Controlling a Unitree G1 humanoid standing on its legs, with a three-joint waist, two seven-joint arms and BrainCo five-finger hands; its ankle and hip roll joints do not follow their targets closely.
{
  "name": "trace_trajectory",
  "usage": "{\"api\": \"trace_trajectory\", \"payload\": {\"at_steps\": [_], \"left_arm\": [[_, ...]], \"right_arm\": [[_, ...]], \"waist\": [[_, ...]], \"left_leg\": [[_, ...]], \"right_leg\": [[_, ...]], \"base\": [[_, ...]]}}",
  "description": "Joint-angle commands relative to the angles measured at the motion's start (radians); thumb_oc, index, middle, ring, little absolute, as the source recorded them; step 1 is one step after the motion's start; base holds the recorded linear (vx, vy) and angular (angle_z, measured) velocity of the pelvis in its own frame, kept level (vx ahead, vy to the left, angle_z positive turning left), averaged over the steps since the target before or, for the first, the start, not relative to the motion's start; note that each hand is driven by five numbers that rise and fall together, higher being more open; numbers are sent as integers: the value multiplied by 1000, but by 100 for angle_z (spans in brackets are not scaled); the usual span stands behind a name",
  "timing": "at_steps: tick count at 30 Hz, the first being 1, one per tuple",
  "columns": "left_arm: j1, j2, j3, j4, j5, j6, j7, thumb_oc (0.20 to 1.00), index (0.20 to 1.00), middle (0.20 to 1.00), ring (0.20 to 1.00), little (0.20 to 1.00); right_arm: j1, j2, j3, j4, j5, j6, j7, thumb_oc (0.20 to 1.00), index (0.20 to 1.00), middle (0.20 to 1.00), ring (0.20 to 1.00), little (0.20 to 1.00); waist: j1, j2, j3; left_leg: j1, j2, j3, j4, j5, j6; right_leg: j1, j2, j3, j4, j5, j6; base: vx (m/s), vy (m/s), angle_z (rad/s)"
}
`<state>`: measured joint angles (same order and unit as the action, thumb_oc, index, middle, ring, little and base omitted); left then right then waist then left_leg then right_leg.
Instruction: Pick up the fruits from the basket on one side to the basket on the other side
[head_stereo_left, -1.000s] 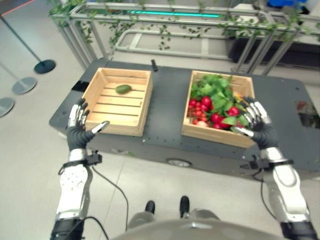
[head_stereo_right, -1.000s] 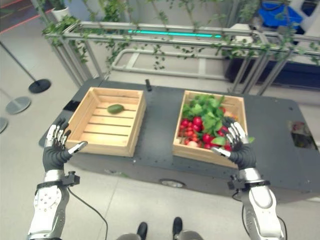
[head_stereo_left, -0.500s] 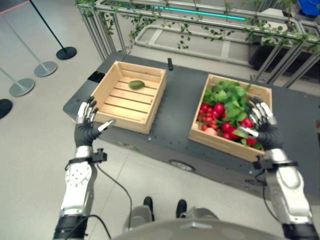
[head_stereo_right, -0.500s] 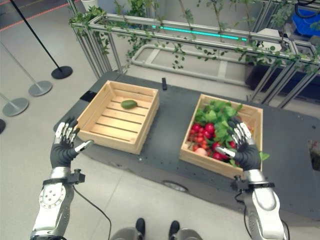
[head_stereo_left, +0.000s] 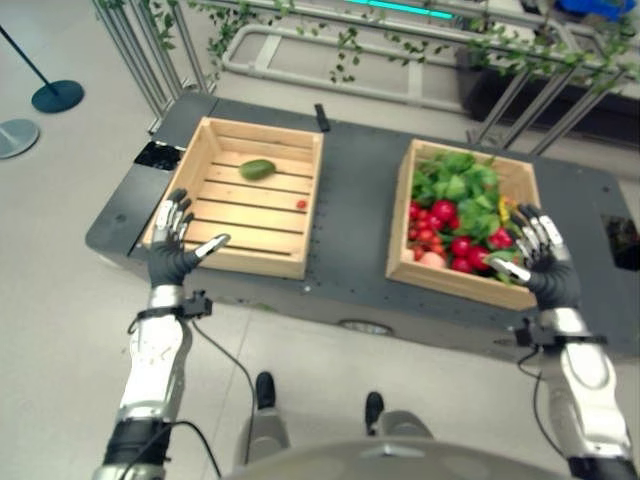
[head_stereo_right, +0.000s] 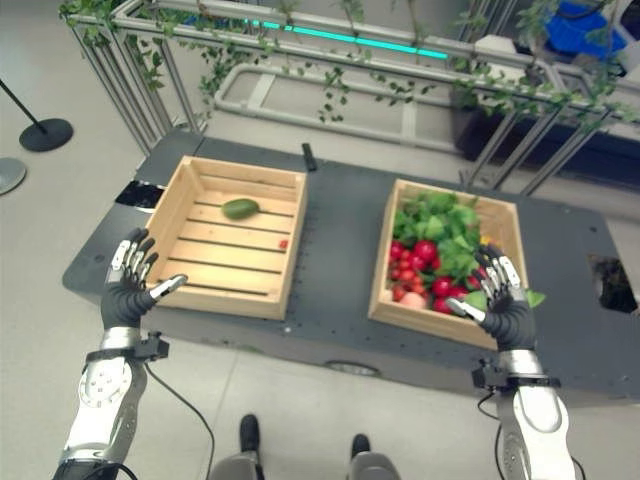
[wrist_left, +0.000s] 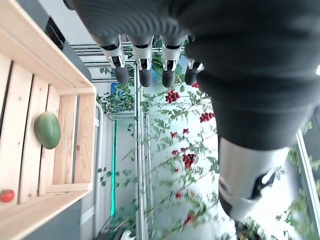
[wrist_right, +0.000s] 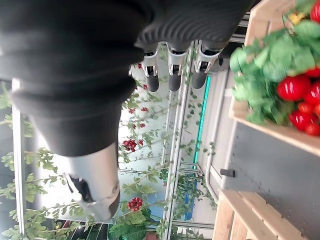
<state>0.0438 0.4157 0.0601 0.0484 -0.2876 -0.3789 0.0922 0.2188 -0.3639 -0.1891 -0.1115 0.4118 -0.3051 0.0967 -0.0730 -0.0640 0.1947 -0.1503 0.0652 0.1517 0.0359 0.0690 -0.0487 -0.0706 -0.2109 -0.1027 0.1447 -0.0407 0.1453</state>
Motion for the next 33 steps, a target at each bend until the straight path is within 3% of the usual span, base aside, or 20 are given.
{"api": "trace_trajectory", "payload": {"at_steps": [1,3,4,6,7,8,9,11,13,19,21,22,23,24,25,27,28,30,31,33], "left_arm": [[-7,66,41,-105,39,-64,-15,1000,1000,1000,1000,1000],[-12,75,36,-102,58,-62,-11,1000,1000,1000,1000,1000],[-12,78,37,-103,78,-59,-7,1000,1000,1000,1000,1000],[-5,69,42,-103,70,-53,-13,1000,1000,1000,1000,1000],[-5,69,42,-104,69,-53,-14,1000,1000,1000,1000,1000],[4,61,50,-100,72,-47,-18,1000,1000,1000,1000,1000],[5,60,50,-100,73,-47,-18,1000,1000,1000,1000,1000],[22,48,58,-92,74,-36,-19,1000,1000,1000,1000,1000],[24,44,52,-81,68,-38,-22,1000,1000,1000,1000,1000],[18,11,33,-82,55,-35,-39,1000,1000,1000,1000,1000],[15,10,31,-80,45,-36,-36,1000,1000,1000,1000,1000],[13,10,30,-80,44,-37,-36,1000,1000,1000,1000,1000],[14,8,32,-82,43,-40,-34,1000,1000,1000,1000,1000],[17,5,34,-83,50,-40,-28,1000,1000,1000,1000,1000],[19,3,35,-86,58,-39,-18,1000,1000,1000,1000,1000],[34,0,43,-98,54,-41,-15,1000,1000,1000,1000,1000],[37,4,45,-103,59,-42,-9,1000,1000,1000,1000,1000],[41,8,51,-102,56,-45,6,1000,1000,1000,1000,1000],[41,11,56,-96,49,-46,13,1000,1000,1000,1000,1000],[35,8,51,-92,35,-47,11,1000,1000,1000,1000,1000]], "right_arm": [[-72,-25,-28,-57,-25,-60,-15,1000,1000,1000,1000,1000],[-78,-13,-23,-58,-39,-62,-24,1000,1000,1000,1000,1000],[-85,-3,-14,-43,-32,-61,-24,1000,1000,1000,1000,1000],[-85,-9,-6,-32,-35,-55,-16,1000,1000,1000,1000,1000],[-85,-9,-6,-32,-35,-55,-16,1000,1000,1000,1000,1000],[-83,-15,-4,-27,-35,-51,-4,1000,1000,1000,1000,1000],[-82,-16,-3,-26,-34,-51,-3,1000,1000,1000,1000,1000],[-79,-19,0,-25,-26,-47,8,1000,1000,1000,1000,1000],[-67,-19,-5,-26,-26,-49,10,1000,1000,1000,1000,1000],[-67,-26,-32,-21,-12,-55,-2,1000,1000,1000,1000,1000],[-56,-39,-43,-28,12,-60,-3,1000,1000,1000,1000,1000],[-57,-39,-44,-27,12,-61,-3,1000,1000,1000,1000,1000],[-63,-47,-38,-29,12,-62,-6,1000,1000,1000,1000,1000],[-68,-53,-32,-31,6,-59,-6,1000,1000,1000,1000,1000],[-72,-54,-27,-30,1,-57,-12,1000,1000,1000,1000,1000],[-79,-52,-25,-25,20,-57,-13,1000,1000,1000,1000,1000],[-82,-54,-22,-24,22,-62,-17,1000,1000,1000,1000,1000],[-91,-69,-6,-8,27,-64,-25,1000,1000,1000,1000,1000],[-94,-87,4,3,18,-59,-26,1000,1000,1000,1000,1000],[-88,-91,-2,7,18,-60,-27,1000,1000,1000,1000,1000]], "waist": [[-10,-3,-17],[-12,5,-23],[-5,10,-36],[-8,5,-43],[-8,5,-43],[-4,-1,-52],[-3,-1,-52],[-2,-15,-56],[-6,-21,-51],[0,-17,-30],[3,-29,1],[3,-28,4],[14,-32,18],[28,-38,25],[31,-40,21],[23,-39,-1],[24,-30,-7],[37,-14,-12],[44,3,-11],[29,20,-12]], "left_leg": [[-4,26,-1,64,-98,-18],[14,12,29,44,-106,-6],[31,0,59,22,-109,-3],[59,-22,82,-2,-112,1],[58,-21,83,-4,-108,1],[74,-43,108,-20,-106,8],[78,-43,110,-24,-106,7],[114,-74,136,-55,-101,9],[121,-86,136,-46,-109,10],[125,-78,166,62,-153,-10],[41,-26,168,297,-74,-106],[33,-20,165,314,-78,-112],[13,-10,137,365,-65,-143],[3,-20,89,391,-70,-144],[-3,1,61,373,-89,-124],[45,92,66,267,-113,-85],[53,132,56,203,-93,-82],[102,182,-7,52,-31,-84],[122,206,-82,16,-17,-99],[142,214,-66,-23,-21,-110]], "right_leg": [[28,-47,57,6,113,70],[10,-57,12,-3,137,54],[6,-44,-73,-13,113,44],[5,25,-99,-13,56,33],[3,25,-99,-13,59,32],[-11,101,-131,2,9,21],[-12,102,-129,6,5,20],[-45,200,-145,-3,-38,3],[-38,220,-129,-12,-47,-16],[9,195,-174,-21,-64,-43],[43,186,-157,-35,-83,-81],[43,191,-159,-35,-84,-85],[47,189,-154,-35,-89,-95],[47,183,-145,-38,-86,-99],[45,179,-142,-45,-81,-94],[38,160,-141,-47,-80,-70],[32,153,-136,-41,-84,-62],[10,142,-109,-10,-99,-52],[-10,136,-83,26,-108,-46],[-23,121,-91,53,-110,-40]], "base": [[126,575,-28],[99,430,-30],[109,371,-55],[126,346,-70],[111,289,-51],[60,183,-37],[94,259,-45],[108,163,-49],[99,69,-40],[73,-12,10],[36,-81,40],[-39,-40,40],[-57,-12,22],[-58,20,-2],[-33,50,-20],[41,149,-18],[70,250,-13],[52,291,-34],[31,239,-50],[-2,313,-41]]}}
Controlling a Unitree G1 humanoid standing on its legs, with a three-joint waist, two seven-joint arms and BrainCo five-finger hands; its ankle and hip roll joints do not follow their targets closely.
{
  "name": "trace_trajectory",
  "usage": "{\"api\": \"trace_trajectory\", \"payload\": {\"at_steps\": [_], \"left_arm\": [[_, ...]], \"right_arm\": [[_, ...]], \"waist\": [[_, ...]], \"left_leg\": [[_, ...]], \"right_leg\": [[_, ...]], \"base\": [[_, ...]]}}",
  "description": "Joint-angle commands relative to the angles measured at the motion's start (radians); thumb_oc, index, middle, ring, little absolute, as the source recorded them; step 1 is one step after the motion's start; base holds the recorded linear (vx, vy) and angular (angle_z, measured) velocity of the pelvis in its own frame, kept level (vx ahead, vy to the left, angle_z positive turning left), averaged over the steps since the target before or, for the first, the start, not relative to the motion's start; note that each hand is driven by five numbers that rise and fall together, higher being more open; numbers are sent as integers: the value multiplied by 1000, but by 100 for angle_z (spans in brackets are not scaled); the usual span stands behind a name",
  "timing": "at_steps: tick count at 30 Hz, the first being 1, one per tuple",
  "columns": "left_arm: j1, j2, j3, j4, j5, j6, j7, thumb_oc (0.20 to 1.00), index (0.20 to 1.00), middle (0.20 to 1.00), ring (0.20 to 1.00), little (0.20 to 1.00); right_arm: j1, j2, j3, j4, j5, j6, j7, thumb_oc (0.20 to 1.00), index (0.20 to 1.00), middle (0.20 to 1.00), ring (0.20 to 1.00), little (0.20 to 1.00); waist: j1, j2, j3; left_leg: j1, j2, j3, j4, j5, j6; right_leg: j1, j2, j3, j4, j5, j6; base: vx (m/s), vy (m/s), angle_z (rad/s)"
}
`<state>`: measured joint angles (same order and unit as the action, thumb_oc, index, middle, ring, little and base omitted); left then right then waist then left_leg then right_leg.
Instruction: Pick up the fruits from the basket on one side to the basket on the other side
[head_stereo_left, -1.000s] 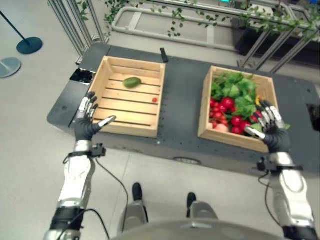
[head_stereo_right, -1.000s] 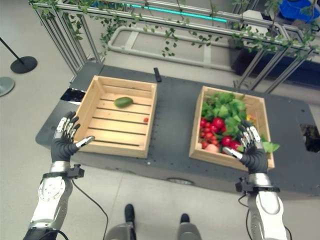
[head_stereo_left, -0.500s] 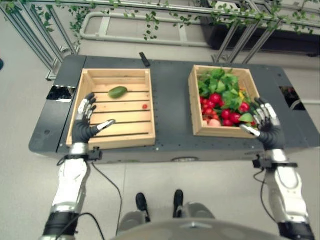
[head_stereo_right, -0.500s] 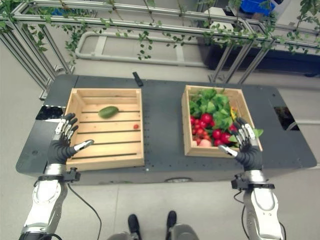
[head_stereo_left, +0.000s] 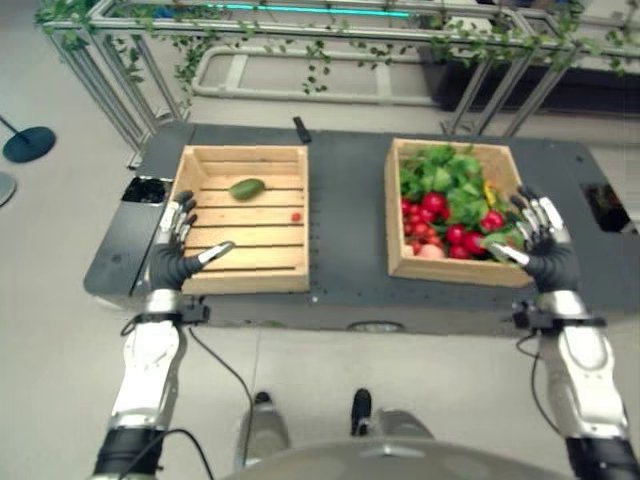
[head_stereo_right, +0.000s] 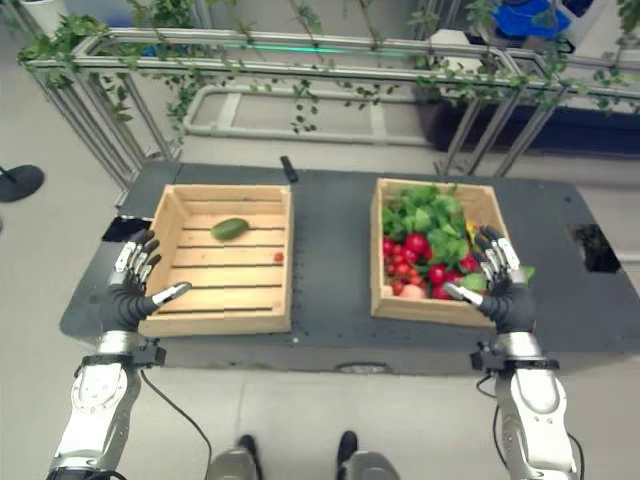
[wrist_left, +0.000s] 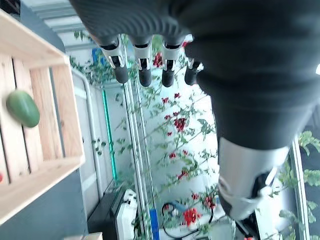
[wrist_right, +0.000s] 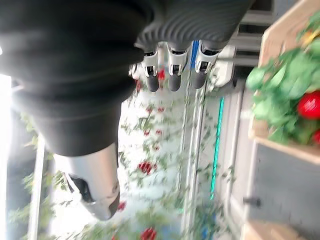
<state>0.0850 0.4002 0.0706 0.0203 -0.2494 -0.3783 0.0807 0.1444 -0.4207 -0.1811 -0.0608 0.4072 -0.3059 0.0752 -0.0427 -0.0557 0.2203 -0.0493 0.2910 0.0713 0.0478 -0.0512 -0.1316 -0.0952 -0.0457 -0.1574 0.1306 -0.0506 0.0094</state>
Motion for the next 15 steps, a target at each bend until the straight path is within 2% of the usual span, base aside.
{"api": "trace_trajectory", "payload": {"at_steps": [1,2,4,5,8,12,15], "left_arm": [[-26,26,20,-63,-12,-51,13,1000,1000,1000,1000,1000],[-28,26,18,-62,-13,-51,13,1000,1000,1000,1000,1000],[-34,33,1,-60,-26,-50,0,1000,1000,1000,1000,1000],[-34,33,1,-60,-26,-50,-1,1000,1000,1000,1000,1000],[-34,55,8,-65,-20,-49,4,1000,1000,1000,1000,1000],[-41,64,20,-66,0,-48,11,1000,1000,1000,1000,1000],[-42,60,22,-64,4,-48,17,1000,1000,1000,1000,1000]], "right_arm": [[-3,-34,-30,-41,18,-63,-17,1000,1000,1000,1000,1000],[-3,-34,-31,-41,17,-64,-17,1000,1000,1000,1000,1000],[-4,-28,-36,-42,5,-57,-28,1000,1000,1000,1000,1000],[-4,-27,-35,-43,5,-57,-29,1000,1000,1000,1000,1000],[-34,-2,-1,-28,-31,-48,-38,1000,1000,1000,1000,1000],[-42,12,17,-28,-55,-41,-32,1000,1000,1000,1000,1000],[-44,18,28,-26,-63,-40,-26,1000,1000,1000,1000,1000]], "waist": [[-15,29,-34],[-16,29,-34],[-26,29,-32],[-25,27,-31],[-10,9,-16],[3,-6,-12],[11,-16,-11]], "left_leg": [[48,-27,48,-76,99,-44],[48,-29,47,-78,101,-44],[48,-83,43,-83,68,-22],[48,-86,45,-80,66,-20],[36,-142,72,-66,29,24],[27,-174,86,-75,21,45],[18,-182,91,-61,13,54]], "right_leg": [[-12,-70,-56,73,-87,106],[-12,-72,-58,73,-87,107],[-12,-114,-61,42,-37,142],[-11,-117,-58,40,-35,144],[-35,-163,-20,12,26,182],[-40,-185,-1,-33,57,196],[-39,-188,4,-43,68,194]], "base": [[-23,331,-11],[-50,426,26],[-18,359,61],[-4,233,39],[-59,275,-4],[-59,176,-26],[-25,55,-15]]}}
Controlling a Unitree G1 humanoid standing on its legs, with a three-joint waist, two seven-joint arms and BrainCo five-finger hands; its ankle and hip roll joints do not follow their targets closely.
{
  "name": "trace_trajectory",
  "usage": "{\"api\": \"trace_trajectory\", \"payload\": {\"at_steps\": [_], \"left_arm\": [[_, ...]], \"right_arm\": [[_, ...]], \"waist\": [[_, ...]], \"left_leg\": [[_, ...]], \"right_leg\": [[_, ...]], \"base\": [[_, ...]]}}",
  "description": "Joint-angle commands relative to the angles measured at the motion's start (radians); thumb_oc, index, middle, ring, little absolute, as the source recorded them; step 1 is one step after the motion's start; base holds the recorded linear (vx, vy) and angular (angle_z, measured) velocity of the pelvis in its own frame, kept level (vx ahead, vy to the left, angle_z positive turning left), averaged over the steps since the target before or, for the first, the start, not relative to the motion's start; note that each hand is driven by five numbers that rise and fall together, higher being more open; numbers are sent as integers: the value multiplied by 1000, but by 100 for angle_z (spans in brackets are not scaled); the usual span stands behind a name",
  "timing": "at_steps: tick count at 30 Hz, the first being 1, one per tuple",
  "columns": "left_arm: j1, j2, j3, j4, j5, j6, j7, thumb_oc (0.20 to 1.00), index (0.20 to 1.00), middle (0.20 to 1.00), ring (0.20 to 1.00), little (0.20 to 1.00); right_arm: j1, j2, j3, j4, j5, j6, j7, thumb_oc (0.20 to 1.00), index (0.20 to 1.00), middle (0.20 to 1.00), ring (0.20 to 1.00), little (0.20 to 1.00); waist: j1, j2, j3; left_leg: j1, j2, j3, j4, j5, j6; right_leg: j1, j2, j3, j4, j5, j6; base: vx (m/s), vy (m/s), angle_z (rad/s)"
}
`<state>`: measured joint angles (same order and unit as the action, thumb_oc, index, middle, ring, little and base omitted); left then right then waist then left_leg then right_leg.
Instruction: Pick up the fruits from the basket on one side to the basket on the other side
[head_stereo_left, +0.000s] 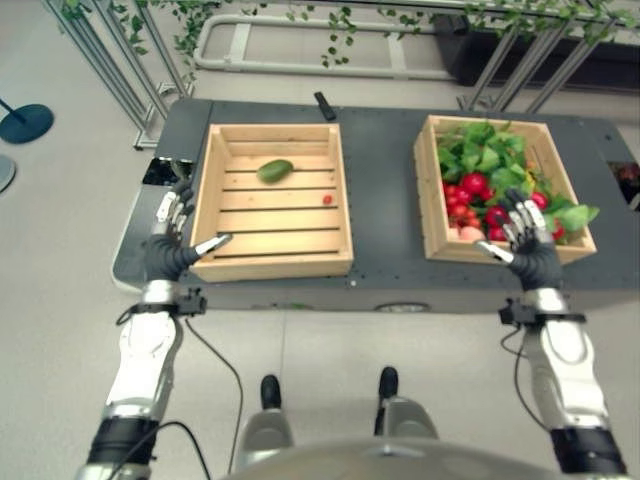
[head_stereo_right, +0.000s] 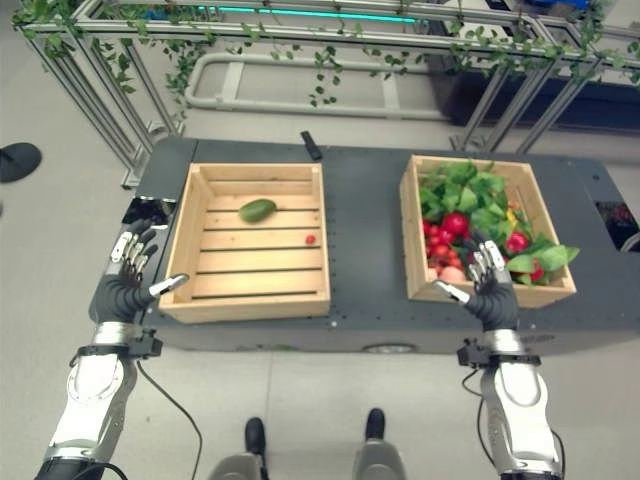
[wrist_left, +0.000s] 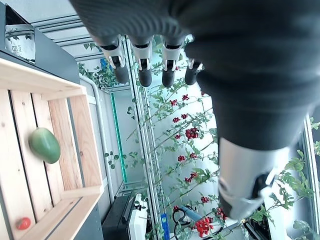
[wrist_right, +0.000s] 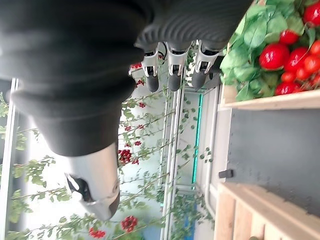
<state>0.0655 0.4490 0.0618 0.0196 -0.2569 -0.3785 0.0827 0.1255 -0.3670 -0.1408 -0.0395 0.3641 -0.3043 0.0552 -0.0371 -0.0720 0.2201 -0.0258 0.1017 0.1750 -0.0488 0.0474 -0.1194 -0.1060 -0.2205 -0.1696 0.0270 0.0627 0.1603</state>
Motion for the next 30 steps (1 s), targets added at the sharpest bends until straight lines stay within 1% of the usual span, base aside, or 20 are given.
{"api": "trace_trajectory", "payload": {"at_steps": [1,6,8,9,10,11,12,15,18,19,20,21,23,24,25,26,27,28,29,30], "left_arm": [[-23,11,31,-63,12,-47,15,1000,1000,1000,1000,1000],[-2,-7,30,-66,6,-40,4,1000,1000,1000,1000,1000],[6,-9,28,-63,5,-38,1,1000,1000,1000,1000,1000],[10,-13,19,-29,2,-29,0,1000,1000,1000,1000,1000],[9,-13,18,-27,2,-30,0,1000,1000,1000,1000,1000],[6,-12,6,25,24,-26,3,1000,1000,1000,1000,1000],[4,-12,6,28,25,-28,4,1000,1000,1000,1000,1000],[12,-32,11,113,0,-27,4,1000,1000,1000,1000,1000],[-6,-33,-7,277,21,-28,36,1000,1000,1000,1000,1000],[-15,-30,-23,352,47,-19,46,1000,1000,1000,1000,1000],[-35,-29,-45,463,68,-8,56,1000,1000,1000,1000,1000],[-52,-32,-64,595,95,15,63,1000,1000,1000,1000,1000],[-64,-47,-78,739,92,42,62,1000,1000,1000,1000,1000],[-70,-70,-87,931,111,88,36,1000,1000,1000,1000,1000],[-72,-70,-87,933,111,86,36,1000,1000,1000,1000,1000],[-77,-82,-80,1036,135,108,38,1000,1000,1000,1000,1000],[-74,-94,-80,1099,145,124,25,1000,1000,1000,1000,1000],[-63,-118,-52,1250,158,188,-4,1000,1000,1000,1000,1000],[-57,-127,-48,1306,189,218,-17,1000,1000,1000,1000,1000],[-57,-127,-48,1306,189,218,-17,1000,1000,1000,1000,1000]], "right_arm": [[-26,-36,-12,-47,-20,-41,-6,1000,1000,1000,1000,1000],[-4,-40,-12,-39,-19,-30,11,1000,1000,1000,1000,1000],[1,-37,-8,-25,-14,-29,13,1000,1000,1000,1000,1000],[9,-37,9,31,-21,-22,8,1000,1000,1000,1000,1000],[8,-37,11,34,-21,-24,7,1000,1000,1000,1000,1000],[10,-35,28,85,-37,-14,-5,1000,1000,1000,1000,1000],[9,-35,29,87,-37,-16,-6,1000,1000,1000,1000,1000],[16,-26,30,134,-33,-11,-5,1000,1000,1000,1000,1000],[11,-16,49,242,-21,-14,-25,1000,1000,1000,1000,1000],[6,-21,62,315,-39,-11,-43,1000,1000,1000,1000,1000],[-12,-27,84,417,-56,-10,-61,1000,1000,1000,1000,1000],[-26,-31,110,526,-79,1,-71,1000,1000,1000,1000,1000],[-49,-32,139,661,-109,27,-95,1000,1000,1000,1000,1000],[-68,-28,160,843,-124,57,-86,1000,1000,1000,1000,1000],[-70,-28,160,845,-124,56,-86,1000,1000,1000,1000,1000],[-81,-22,175,926,-146,66,-88,1000,1000,1000,1000,1000],[-88,-15,179,1008,-152,76,-87,1000,1000,1000,1000,1000],[-91,6,174,1135,-143,107,-78,1000,1000,1000,1000,1000],[-96,11,175,1188,-155,120,-72,1000,1000,1000,1000,1000],[-96,11,175,1188,-155,120,-72,1000,1000,1000,1000,1000]], "waist": [[6,0,-10],[8,-12,-21],[7,-12,-23],[5,-11,-27],[5,-11,-27],[2,-8,-31],[2,-8,-30],[3,-6,-38],[3,-4,-40],[3,-3,-41],[3,-1,-38],[3,1,-38],[3,3,-42],[2,8,-46],[2,8,-45],[2,10,-48],[2,13,-52],[0,18,-61],[-2,21,-68],[-2,21,-68]], "left_leg": [[-6,7,-12,36,-86,42],[-2,9,-7,39,-83,38],[2,12,-7,33,-80,36],[6,15,-7,22,-73,30],[6,15,-8,20,-72,30],[11,18,-6,15,-67,26],[11,19,-6,15,-67,26],[20,21,-6,12,-65,25],[29,22,-5,13,-66,24],[32,23,-4,15,-66,24],[37,23,-2,17,-66,23],[42,23,-1,20,-70,23],[41,22,-3,24,-69,24],[45,22,-3,27,-71,24],[46,23,-3,27,-71,24],[52,22,-1,27,-74,24],[56,22,-2,28,-76,24],[66,22,1,26,-78,24],[73,22,3,23,-80,25],[73,22,3,23,-80,25]], "right_leg": [[-28,-14,17,61,-45,43],[-15,-16,2,51,-47,39],[-10,-15,-2,47,-47,37],[-4,-13,-8,38,-46,37],[-4,-13,-8,37,-46,37],[3,-11,-15,31,-46,36],[4,-10,-16,30,-46,36],[14,-11,-23,24,-45,36],[25,-11,-25,24,-46,36],[28,-11,-25,24,-46,36],[31,-10,-26,26,-46,35],[36,-9,-25,28,-50,35],[38,-8,-25,29,-51,34],[44,-7,-25,28,-53,32],[44,-7,-25,28,-53,32],[50,-7,-24,27,-54,32],[55,-6,-25,26,-55,31],[66,-5,-25,21,-58,28],[72,-3,-23,18,-59,27],[72,-3,-23,18,-59,27]], "base": [[-12,15,-16],[12,-15,-13],[1,-12,3],[4,-25,4],[5,-36,4],[0,0,0],[13,-29,4],[28,-26,6],[0,0,0],[0,0,0],[0,0,0],[0,0,0],[0,0,0],[0,0,0],[39,4,2],[39,0,-2],[79,2,-3],[89,6,-2],[69,7,1],[84,8,1]]}}
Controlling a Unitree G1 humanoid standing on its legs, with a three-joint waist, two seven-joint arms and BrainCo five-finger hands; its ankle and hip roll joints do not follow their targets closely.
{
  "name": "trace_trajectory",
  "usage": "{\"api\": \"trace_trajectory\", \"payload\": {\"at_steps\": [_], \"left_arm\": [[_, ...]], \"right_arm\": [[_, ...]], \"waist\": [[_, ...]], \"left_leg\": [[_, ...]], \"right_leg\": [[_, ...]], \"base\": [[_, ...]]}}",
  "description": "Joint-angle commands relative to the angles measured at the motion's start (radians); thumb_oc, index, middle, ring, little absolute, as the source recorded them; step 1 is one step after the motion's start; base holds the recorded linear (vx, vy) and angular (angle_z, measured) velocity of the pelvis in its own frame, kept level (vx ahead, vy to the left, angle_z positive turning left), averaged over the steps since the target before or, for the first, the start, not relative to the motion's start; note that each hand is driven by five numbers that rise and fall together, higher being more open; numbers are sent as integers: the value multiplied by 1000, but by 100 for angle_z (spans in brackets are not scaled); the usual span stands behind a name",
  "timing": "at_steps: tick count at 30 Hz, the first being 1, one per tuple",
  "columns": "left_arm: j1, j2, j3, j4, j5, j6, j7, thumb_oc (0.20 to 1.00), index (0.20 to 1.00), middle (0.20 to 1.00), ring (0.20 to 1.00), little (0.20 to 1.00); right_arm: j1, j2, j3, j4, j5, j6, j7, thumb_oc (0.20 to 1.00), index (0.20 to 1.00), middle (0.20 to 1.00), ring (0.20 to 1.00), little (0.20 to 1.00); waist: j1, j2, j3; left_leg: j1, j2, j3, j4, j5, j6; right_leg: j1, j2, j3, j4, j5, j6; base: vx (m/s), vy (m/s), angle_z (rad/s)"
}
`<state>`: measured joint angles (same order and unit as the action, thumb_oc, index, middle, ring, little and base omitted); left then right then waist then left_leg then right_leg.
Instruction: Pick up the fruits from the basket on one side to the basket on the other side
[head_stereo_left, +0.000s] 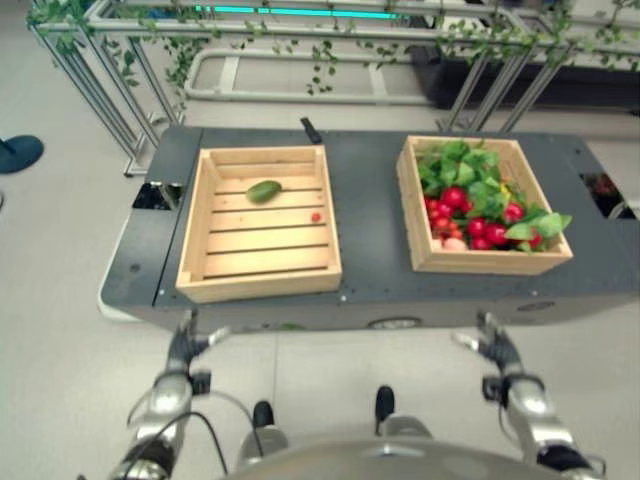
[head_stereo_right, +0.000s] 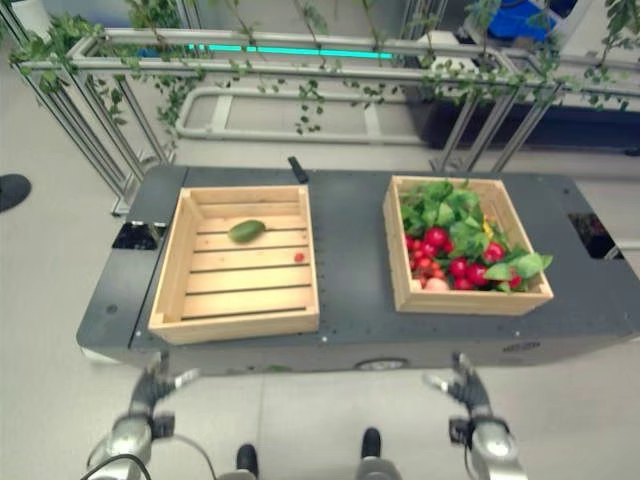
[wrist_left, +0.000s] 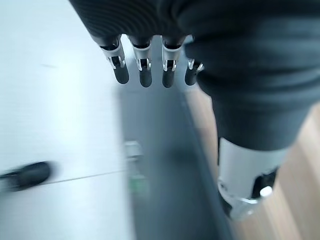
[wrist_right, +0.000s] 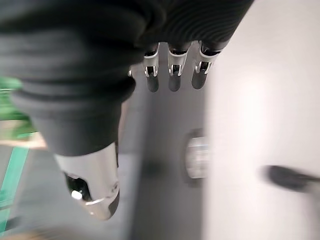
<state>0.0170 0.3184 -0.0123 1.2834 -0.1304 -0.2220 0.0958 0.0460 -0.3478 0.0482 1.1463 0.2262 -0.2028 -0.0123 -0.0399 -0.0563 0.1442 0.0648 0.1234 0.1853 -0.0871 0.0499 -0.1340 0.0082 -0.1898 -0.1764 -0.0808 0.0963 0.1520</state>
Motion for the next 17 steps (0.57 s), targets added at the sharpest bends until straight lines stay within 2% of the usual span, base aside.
{"api": "trace_trajectory", "payload": {"at_steps": [1,6,17], "left_arm": [[3,-8,32,105,94,97,-59,1000,1000,1000,1000,1000],[17,-34,43,125,66,122,-100,1000,1000,1000,1000,1000],[12,-47,2,78,44,115,-87,1000,1000,1000,1000,1000]], "right_arm": [[-19,3,-22,92,-15,52,16,1000,1000,1000,1000,1000],[-11,19,-49,202,-6,97,36,1000,1000,1000,1000,1000],[-23,35,-23,159,11,95,33,1000,1000,1000,1000,1000]], "waist": [[-4,10,-7],[1,18,-31],[6,22,-34]], "left_leg": [[-6,1,-1,55,-83,38],[11,1,0,38,-81,37],[11,3,-15,36,-77,35]], "right_leg": [[-35,-31,-17,120,-94,33],[-9,-28,-29,100,-96,31],[3,-22,-38,101,-105,27]], "base": [[56,4,-2],[71,-6,2],[4,-1,0]]}}
